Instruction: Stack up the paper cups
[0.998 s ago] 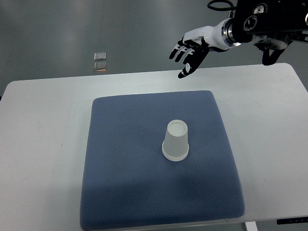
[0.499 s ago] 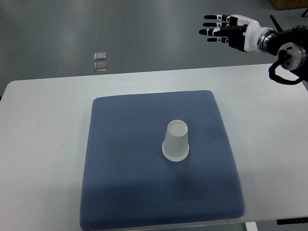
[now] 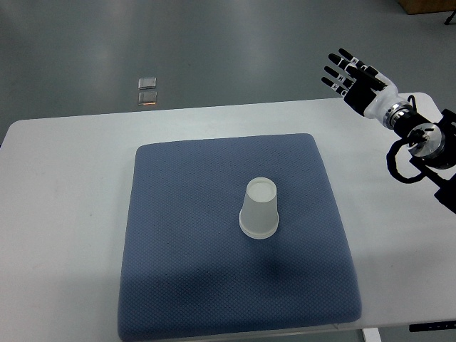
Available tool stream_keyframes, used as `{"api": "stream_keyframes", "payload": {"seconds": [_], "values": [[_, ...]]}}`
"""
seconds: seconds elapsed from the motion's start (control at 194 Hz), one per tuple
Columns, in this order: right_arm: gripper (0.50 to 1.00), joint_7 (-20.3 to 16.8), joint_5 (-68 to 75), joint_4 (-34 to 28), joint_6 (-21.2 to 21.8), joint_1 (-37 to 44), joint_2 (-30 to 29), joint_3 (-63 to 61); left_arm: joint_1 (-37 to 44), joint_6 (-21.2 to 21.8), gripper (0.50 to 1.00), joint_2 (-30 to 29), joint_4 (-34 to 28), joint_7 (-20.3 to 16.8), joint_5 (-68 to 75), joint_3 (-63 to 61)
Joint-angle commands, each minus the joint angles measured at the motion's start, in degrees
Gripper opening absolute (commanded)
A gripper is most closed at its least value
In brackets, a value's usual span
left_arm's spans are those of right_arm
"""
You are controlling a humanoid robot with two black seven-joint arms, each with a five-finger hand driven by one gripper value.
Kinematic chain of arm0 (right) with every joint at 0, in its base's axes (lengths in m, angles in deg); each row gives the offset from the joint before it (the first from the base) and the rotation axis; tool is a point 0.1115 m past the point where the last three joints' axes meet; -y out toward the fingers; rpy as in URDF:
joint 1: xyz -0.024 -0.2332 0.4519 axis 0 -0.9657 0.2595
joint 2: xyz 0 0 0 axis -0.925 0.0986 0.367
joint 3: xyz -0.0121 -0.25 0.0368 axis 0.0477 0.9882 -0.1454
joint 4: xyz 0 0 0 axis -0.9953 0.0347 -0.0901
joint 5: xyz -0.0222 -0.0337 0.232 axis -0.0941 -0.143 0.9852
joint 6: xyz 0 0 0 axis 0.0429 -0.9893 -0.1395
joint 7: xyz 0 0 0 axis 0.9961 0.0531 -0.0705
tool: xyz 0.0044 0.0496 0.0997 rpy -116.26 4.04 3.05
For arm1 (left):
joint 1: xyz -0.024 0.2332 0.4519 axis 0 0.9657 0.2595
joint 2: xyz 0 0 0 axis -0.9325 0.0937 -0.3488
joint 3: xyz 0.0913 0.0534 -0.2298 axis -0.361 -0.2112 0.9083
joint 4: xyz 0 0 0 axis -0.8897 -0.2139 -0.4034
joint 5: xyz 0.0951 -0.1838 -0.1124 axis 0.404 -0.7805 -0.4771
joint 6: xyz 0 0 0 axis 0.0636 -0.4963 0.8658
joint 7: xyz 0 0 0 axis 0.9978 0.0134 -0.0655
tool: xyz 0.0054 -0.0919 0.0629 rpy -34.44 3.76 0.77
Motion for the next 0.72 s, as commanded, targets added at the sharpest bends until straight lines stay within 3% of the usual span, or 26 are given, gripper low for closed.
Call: {"api": "stream_keyframes", "payload": {"seconds": [0.0, 0.195, 0.715], "values": [[0.901, 1.38, 0.0, 0.67, 1.42, -1.43, -1.22, -1.64, -0.01, -0.01, 1.0, 0.0, 0.0, 0.0, 0.02, 0.0], [0.913, 2.18, -0.09, 0.94, 1.86, -3.71, -5.0, -3.4, -0.01, -0.01, 1.0, 0.0, 0.0, 0.0, 0.02, 0.09], [0.915, 2.53, -0.88, 3.84, 1.95, -4.94, -8.17, -3.84, -0.01, -0.01, 1.0, 0.0, 0.0, 0.0, 0.02, 0.0]]}}
